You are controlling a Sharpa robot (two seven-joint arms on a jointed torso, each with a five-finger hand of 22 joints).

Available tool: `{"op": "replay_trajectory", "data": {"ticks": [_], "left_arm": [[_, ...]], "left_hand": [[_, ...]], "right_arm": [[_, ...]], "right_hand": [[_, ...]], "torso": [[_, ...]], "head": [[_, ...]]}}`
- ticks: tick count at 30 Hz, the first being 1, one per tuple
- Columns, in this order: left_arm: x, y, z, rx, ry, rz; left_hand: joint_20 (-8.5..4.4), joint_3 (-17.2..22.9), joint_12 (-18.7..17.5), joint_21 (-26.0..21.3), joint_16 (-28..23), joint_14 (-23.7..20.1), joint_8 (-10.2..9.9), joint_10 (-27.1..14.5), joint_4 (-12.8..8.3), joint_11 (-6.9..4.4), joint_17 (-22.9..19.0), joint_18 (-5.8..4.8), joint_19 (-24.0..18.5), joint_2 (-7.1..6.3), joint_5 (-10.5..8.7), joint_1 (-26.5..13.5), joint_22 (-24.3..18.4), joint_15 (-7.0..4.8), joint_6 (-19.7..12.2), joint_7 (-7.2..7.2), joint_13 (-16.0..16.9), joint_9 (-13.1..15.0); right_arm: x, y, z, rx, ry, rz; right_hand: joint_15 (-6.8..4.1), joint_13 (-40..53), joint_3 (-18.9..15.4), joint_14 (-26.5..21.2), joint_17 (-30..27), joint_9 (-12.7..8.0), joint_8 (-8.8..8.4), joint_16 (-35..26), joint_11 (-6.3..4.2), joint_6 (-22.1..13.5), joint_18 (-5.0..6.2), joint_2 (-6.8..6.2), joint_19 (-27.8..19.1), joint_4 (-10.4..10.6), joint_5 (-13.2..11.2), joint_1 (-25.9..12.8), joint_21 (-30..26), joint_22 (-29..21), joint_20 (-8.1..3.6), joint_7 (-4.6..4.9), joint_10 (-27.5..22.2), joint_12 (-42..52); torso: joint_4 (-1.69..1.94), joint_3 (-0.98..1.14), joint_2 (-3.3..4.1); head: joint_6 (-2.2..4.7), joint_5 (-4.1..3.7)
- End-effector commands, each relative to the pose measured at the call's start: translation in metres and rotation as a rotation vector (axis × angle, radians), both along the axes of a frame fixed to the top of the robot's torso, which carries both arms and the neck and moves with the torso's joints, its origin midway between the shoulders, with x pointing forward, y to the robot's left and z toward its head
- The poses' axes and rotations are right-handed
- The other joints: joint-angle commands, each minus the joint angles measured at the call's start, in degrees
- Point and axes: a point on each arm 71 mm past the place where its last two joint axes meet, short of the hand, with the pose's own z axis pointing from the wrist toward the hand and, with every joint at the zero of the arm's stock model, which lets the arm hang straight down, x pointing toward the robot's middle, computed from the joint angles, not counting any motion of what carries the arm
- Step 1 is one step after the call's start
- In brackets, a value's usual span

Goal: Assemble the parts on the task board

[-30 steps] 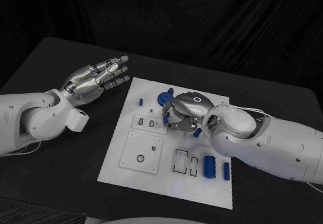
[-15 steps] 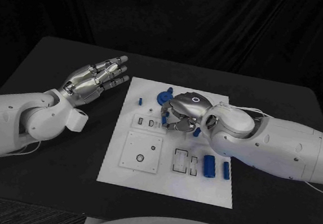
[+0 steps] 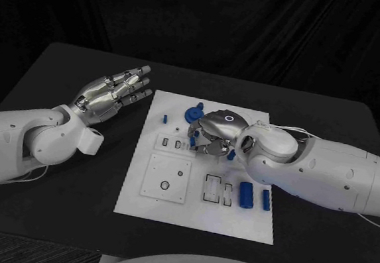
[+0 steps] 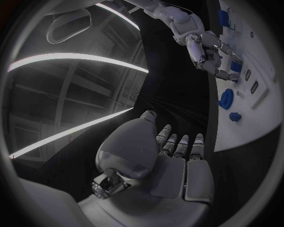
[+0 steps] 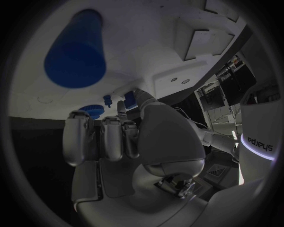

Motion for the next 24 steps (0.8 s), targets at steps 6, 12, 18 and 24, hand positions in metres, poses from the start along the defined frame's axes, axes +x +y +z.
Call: {"op": "replay_trajectory", "data": {"ticks": [6,12,18,24], "left_arm": [[-0.001,-0.002,0.0,-0.014,-0.004,-0.012],[-0.001,-0.001,0.0,-0.013,-0.005,-0.007],[-0.002,0.001,0.001,-0.013,-0.009,0.001],[-0.002,0.002,0.002,-0.018,-0.02,0.009]], "left_hand": [[0.25,0.43,0.16,-0.1,-0.21,-0.02,0.26,-0.1,-0.06,0.38,-0.06,-0.69,-0.05,0.15,0.23,0.52,-0.03,0.28,0.03,0.21,-0.02,0.06],[0.25,0.43,0.16,-0.1,-0.21,-0.02,0.26,-0.1,-0.06,0.38,-0.06,-0.69,-0.05,0.15,0.23,0.52,-0.03,0.28,0.03,0.21,-0.02,0.06],[0.2,0.45,0.18,-0.07,-0.21,-0.02,0.3,-0.08,-1.09,0.28,-0.06,-0.63,-0.02,-1.11,-0.31,1.11,-0.01,0.14,0.21,0.21,-0.01,0.09],[0.26,1.85,0.18,0.04,-0.21,-0.02,0.23,-0.1,-6.97,0.25,-0.06,-0.15,0.13,-4.18,-5.0,3.67,0.09,-0.33,-0.11,0.3,-0.01,0.06]], "right_arm": [[-0.001,0.0,-0.003,-0.019,0.01,-0.009],[0.0,-0.004,-0.001,0.009,-0.014,-0.011],[-0.004,-0.015,0.013,0.076,-0.074,-0.007],[-0.006,-0.031,0.045,0.15,-0.174,0.009]], "right_hand": [[0.55,15.09,-0.31,3.78,3.02,-1.88,-2.69,-0.27,0.49,-1.64,0.03,-0.31,1.48,-0.66,-1.9,-0.6,-0.41,11.47,0.35,0.01,5.9,0.14],[0.54,15.09,-1.51,3.73,2.76,-4.08,-5.12,-0.33,0.47,-2.95,0.05,-0.75,1.48,-0.01,-6.53,-1.66,-0.6,11.45,0.34,-0.03,5.9,0.14],[0.47,15.09,-3.13,3.72,2.65,-5.81,-5.89,-0.28,0.4,-1.86,0.02,-3.93,1.58,5.1,-12.25,-3.4,-0.56,11.5,0.27,-0.12,5.9,0.14],[0.4,15.09,-6.55,3.7,2.67,-6.39,-6.07,-0.23,0.33,-1.21,-0.05,-5.8,1.67,8.49,-12.37,-4.6,-0.32,11.59,0.14,-0.15,5.9,0.14]], "torso": [[0.02,0.0,0.01],[0.02,0.01,0.0],[0.01,0.0,0.01],[0.01,0.01,0.0]], "head": [[-0.05,-0.05],[-0.08,0.13],[0.2,0.79],[0.18,0.64]]}}
